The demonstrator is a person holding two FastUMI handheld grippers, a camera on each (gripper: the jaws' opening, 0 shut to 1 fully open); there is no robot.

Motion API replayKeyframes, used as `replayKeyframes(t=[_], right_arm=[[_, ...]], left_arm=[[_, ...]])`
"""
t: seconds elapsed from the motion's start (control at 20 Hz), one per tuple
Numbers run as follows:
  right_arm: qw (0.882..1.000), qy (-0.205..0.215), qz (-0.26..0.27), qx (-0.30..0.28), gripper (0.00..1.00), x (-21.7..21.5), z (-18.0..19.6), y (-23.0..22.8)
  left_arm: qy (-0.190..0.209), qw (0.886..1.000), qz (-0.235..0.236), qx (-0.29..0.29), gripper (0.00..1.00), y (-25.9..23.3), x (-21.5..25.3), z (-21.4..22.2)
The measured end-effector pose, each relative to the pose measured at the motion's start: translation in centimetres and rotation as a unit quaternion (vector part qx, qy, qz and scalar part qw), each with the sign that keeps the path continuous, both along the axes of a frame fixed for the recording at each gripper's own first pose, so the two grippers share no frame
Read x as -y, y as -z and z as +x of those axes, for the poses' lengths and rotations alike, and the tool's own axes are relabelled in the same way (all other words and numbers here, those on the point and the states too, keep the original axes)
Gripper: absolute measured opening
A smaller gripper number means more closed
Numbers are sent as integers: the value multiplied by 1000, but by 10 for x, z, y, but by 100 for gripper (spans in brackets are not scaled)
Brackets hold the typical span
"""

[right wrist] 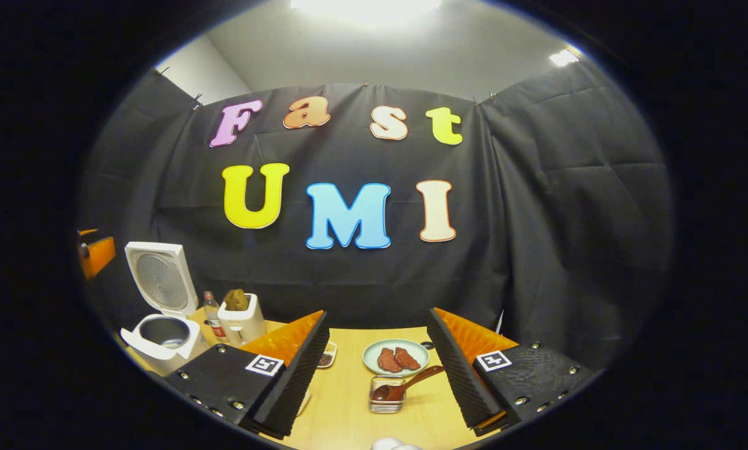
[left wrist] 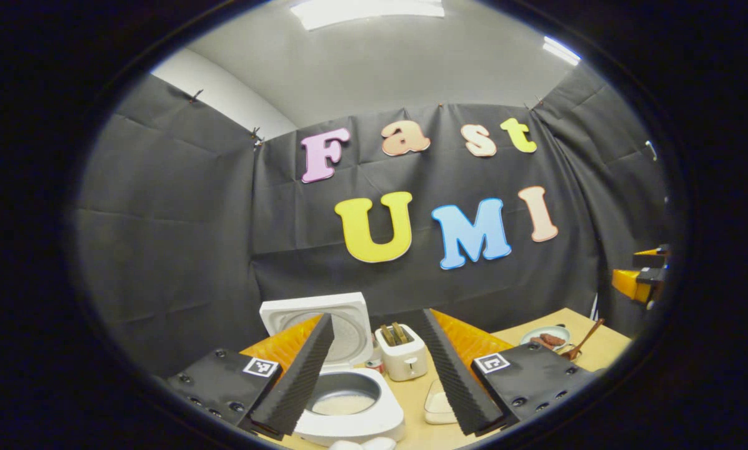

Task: Close the left gripper, press the button to open the rice cooker; take a wooden spoon from the chopstick holder with the right hand, scoop a spoonful of rice and pour it into the rice cooker, then put the wooden spoon back into the chopstick holder.

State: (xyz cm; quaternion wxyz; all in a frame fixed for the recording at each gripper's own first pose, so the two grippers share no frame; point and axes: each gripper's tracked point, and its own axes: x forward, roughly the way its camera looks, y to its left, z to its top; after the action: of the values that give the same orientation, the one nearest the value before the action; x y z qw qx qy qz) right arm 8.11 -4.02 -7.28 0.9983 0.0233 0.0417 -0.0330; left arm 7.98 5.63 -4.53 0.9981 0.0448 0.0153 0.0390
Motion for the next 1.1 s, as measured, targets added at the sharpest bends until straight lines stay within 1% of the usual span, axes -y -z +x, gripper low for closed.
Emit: replayKeyframes(t=[0.15,0.25,0.3,0.35,0.4,0.45,0.55,0.65,0.7,0.85,0.9,1.0,1.05,1.1], right_arm=[[1000,-14,14,-2,96,-23,-21,-21],[1000,-12,9,5,96,-28,-31,-36],[1000,-13,9,7,96,-32,-33,-41],[1000,-14,8,7,96,-37,-34,-43],[1000,-13,6,4,96,-39,-35,-43],[1000,-14,5,1,96,-42,-35,-42],[1000,-19,10,-6,96,-49,-34,-40],[1000,-22,10,-13,96,-54,-32,-38],[1000,-25,9,-15,96,-57,-31,-37],[999,-35,9,-26,96,-66,-26,-32],[999,-38,11,-29,96,-68,-25,-31],[999,-40,8,-34,96,-70,-24,-30],[998,-43,7,-37,96,-71,-22,-28],[998,-44,5,-39,96,-72,-21,-27]], left_arm=[[-9,1000,-13,8,100,-14,-21,19],[-18,1000,-22,13,100,-22,-36,32],[-18,999,-25,13,98,-27,-40,40],[-20,999,-23,16,100,-34,-45,49],[-21,999,-20,17,100,-42,-50,59],[-24,999,-16,23,100,-52,-55,70],[-33,999,-17,16,100,-64,-67,99],[-45,999,-19,10,100,-75,-82,136],[-54,998,-16,8,98,-80,-91,156],[-67,997,-29,-16,94,-69,-116,212],[-78,996,-31,-30,100,-62,-126,228],[-95,994,-26,-42,100,-44,-143,263],[-104,993,-25,-59,95,-29,-152,275],[-104,992,-27,-72,98,-15,-156,286]])
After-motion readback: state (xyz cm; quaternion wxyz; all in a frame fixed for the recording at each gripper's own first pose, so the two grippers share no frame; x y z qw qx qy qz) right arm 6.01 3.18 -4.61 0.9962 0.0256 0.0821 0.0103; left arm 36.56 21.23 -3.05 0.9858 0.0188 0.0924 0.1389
